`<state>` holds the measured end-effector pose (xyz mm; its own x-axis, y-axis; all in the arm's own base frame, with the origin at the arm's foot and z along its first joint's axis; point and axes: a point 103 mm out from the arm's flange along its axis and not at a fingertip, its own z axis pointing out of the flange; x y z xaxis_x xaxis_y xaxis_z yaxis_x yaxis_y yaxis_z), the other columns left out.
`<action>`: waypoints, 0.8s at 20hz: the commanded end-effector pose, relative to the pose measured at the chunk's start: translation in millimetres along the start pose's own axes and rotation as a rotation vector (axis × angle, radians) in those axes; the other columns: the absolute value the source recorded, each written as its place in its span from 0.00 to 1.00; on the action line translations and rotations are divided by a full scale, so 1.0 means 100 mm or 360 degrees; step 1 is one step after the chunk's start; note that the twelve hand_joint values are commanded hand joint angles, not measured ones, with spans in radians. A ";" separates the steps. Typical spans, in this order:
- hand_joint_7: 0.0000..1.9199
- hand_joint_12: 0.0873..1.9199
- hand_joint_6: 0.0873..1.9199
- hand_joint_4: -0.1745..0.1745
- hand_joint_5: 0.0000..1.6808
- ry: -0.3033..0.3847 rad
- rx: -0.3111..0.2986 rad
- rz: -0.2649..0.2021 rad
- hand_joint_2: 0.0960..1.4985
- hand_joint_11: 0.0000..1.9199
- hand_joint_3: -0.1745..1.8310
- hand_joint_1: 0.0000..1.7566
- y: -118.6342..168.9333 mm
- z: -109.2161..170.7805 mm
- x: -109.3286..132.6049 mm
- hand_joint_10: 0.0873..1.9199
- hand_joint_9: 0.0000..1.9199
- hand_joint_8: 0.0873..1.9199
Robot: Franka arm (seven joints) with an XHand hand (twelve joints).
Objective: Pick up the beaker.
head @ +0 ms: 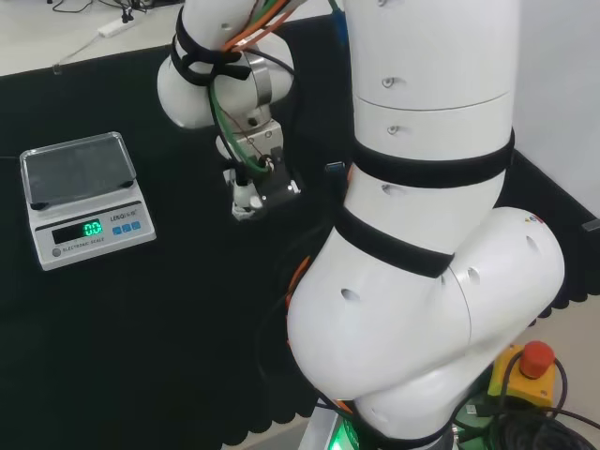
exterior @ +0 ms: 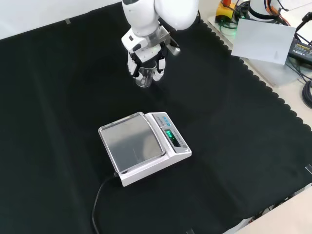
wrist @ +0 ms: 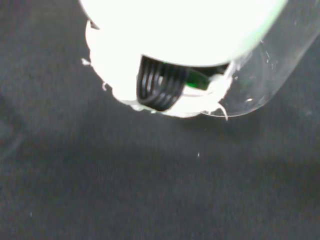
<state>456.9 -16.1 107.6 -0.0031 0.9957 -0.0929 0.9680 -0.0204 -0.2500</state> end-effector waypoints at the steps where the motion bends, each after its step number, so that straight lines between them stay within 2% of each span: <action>1: 0.60 0.38 0.52 0.00 0.60 0.0010 -0.0012 -0.0006 0.39 0.64 0.39 0.87 -0.01 -0.12 -0.03 0.34 0.70 0.38; 5: 0.59 0.38 0.52 0.00 0.59 -0.0005 -0.0031 -0.0030 0.38 0.65 0.41 0.87 -0.08 -0.34 -0.07 0.35 0.70 0.39; 11: 0.59 0.37 0.52 0.00 0.59 -0.0032 -0.0067 -0.0057 0.38 0.65 0.41 0.87 -0.16 -0.89 -0.07 0.35 0.70 0.39; 16: 0.59 0.37 0.53 0.00 0.58 -0.0039 -0.0137 -0.0113 0.37 0.65 0.42 0.87 -0.16 -1.31 0.16 0.36 0.70 0.40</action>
<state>466.5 -12.5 192.8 -0.0305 0.9949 -0.0961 0.9806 0.0112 -0.1955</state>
